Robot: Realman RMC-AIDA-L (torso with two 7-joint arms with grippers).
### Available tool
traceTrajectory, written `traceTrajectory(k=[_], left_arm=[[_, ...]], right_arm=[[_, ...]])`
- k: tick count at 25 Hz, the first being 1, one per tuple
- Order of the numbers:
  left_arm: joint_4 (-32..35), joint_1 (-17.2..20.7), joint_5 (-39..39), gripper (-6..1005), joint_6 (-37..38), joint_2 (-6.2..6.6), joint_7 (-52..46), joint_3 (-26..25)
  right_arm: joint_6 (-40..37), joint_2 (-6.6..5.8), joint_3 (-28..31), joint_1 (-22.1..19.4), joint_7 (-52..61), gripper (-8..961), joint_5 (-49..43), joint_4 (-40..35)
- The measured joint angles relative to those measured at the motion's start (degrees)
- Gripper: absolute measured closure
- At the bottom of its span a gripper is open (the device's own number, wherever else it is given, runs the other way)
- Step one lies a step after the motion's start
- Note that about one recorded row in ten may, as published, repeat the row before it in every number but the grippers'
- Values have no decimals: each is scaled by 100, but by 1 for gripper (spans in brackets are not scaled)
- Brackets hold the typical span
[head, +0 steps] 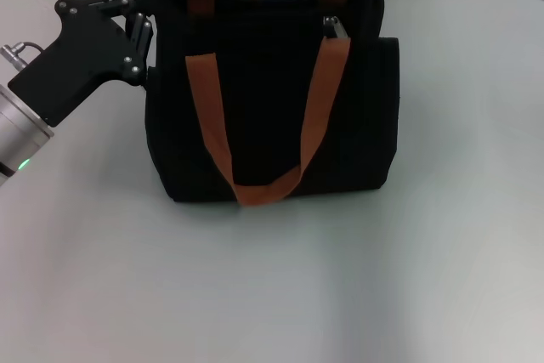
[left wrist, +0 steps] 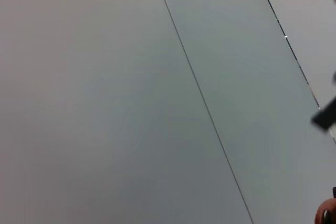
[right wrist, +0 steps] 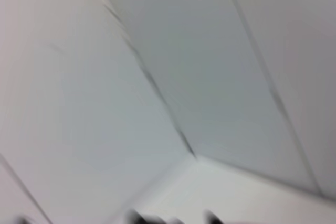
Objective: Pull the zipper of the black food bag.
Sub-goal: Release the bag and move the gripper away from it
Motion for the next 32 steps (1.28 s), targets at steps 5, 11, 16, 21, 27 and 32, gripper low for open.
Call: traceTrajectory(k=[5,11,16,21,27,32], left_arm=[[4,12,4,972,2,7,-81,-3],[49,41,5,972,25,19,-311,-4],[95,47,5,973,33,26,-548,0],[116,69,19,973,13,27,-622,29],[124,125,21,972,4,19,-636,36],[95,150,15,972,13,10,-616,-1]], right_arm=[[-1055,-91,474,-380,-2405,133,1876,1603],[-2910,-378,751,-525,-5399,134,2168,3923],[-3166,-347,728,-853,-7124,134,1264,4577],[-2808,-42,764,-1240,-8289,135,390,4692],[-2397,-31,736,-1331,-8851,136,241,5297],[-2335,-24,728,-1320,-8865,136,238,5345]])
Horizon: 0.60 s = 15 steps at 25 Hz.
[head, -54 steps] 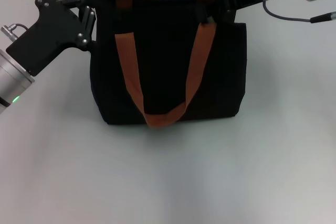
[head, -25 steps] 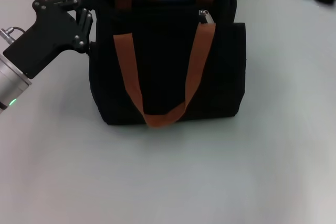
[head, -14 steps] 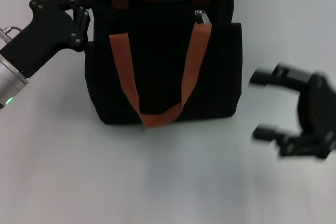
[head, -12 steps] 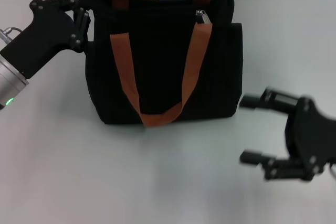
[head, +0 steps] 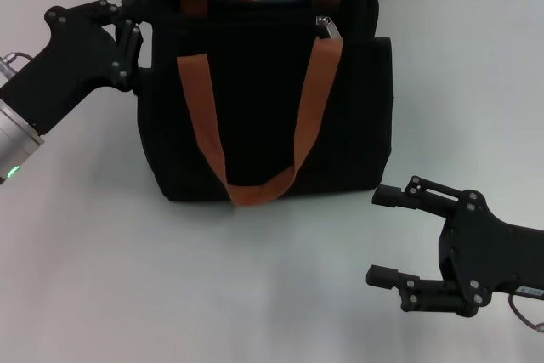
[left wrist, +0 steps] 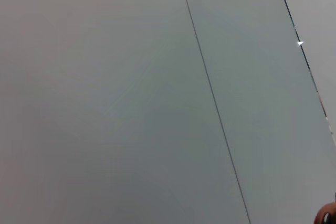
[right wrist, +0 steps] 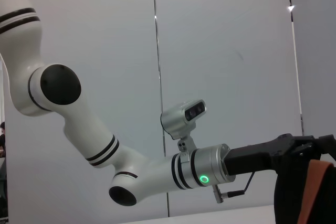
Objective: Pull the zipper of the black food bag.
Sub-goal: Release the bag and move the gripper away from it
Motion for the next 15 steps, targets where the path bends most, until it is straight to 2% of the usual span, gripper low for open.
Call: traceTrajectory(k=[6,15], left_arm=[[-1,0,-11,973,-13,3,-153,-29],[8,36,-14,760,-6,10,-272,-47]], right_arm=[[3,3,28,-2,24,137,-5,6],[-32,7,46,-9,30,137,-5,11]])
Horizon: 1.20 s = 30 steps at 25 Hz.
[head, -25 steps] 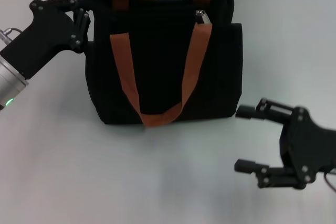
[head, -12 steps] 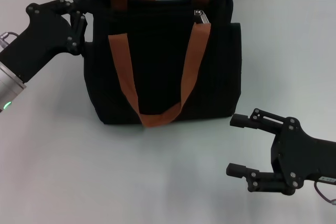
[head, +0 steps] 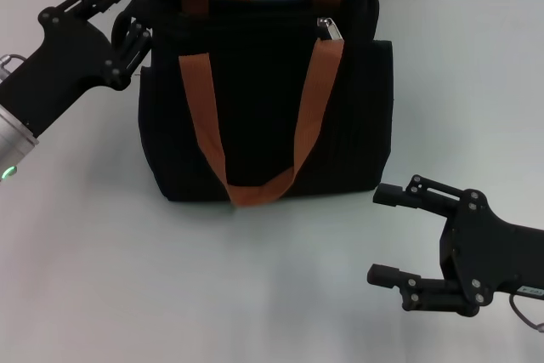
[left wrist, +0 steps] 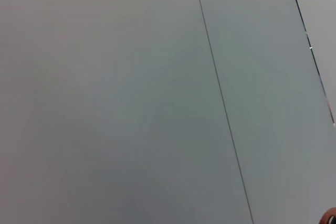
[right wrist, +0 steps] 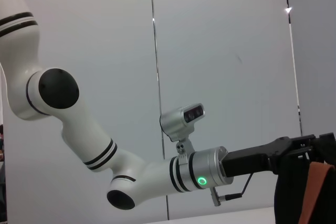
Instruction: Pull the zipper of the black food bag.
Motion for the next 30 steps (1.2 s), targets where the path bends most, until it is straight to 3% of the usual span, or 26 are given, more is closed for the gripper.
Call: traceTrajectory(k=[3,5,7,10,12,13,14,15,18,19,21,25,27,30], left_arm=[[18,27,1,662,17,2,-62,10],[58,31,16,461,11,15,-210,27],[100,41,40,365,-3,23,-344,38],[877,182,568,220,-54,136,-1898,73],[877,182,568,216,-54,136,-1898,73],[1206,228,819,214,-3,211,-2630,73],[1823,298,1177,212,209,419,-4044,74],[2009,307,1295,210,345,519,-4468,76],[2117,307,1401,206,469,592,-4772,78],[2231,266,1607,207,812,768,-5276,81],[2241,211,1701,207,1192,881,-5517,97],[2250,185,1789,209,1732,924,-5506,117],[2251,187,1879,210,1928,890,-5372,117],[2212,257,2131,211,2162,735,-4894,117]], right_arm=[[-4,0,2,-7,0,137,0,0],[-5,0,2,-8,0,137,0,0],[-6,0,4,-9,2,137,0,0],[11,0,11,-8,44,137,0,0],[18,0,12,-6,83,137,2,0],[20,0,12,-3,95,137,2,0],[21,0,12,-1,100,137,3,0],[23,0,12,-1,100,137,4,0],[31,0,11,0,100,137,6,-1],[37,0,10,1,100,137,6,0],[64,0,11,1,102,137,8,0],[101,0,11,6,148,137,10,0],[107,0,11,8,160,137,10,0],[159,0,11,10,191,137,12,0]])
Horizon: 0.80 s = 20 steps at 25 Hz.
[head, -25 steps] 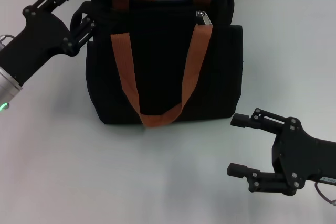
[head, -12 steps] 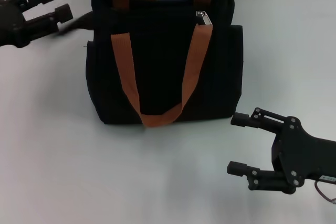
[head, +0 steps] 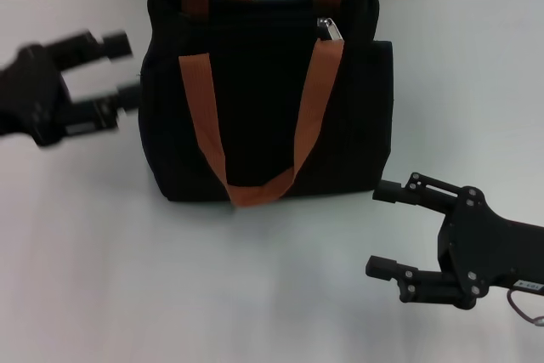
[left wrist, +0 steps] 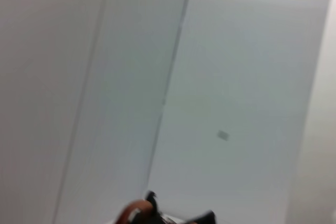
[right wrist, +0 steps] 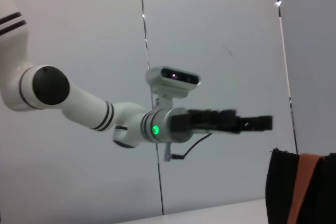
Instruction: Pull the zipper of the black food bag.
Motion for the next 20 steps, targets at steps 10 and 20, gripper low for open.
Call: traceTrajectory(k=[10,20], left_arm=[[-403,101,1536,214,285,-436,1448,16],[-777,235,1912,218,283,-508,2044,16]], right_arm=[[175,-22,-66,73,122,137,-149,1],[405,9,-104,189,195,137,-564,34]])
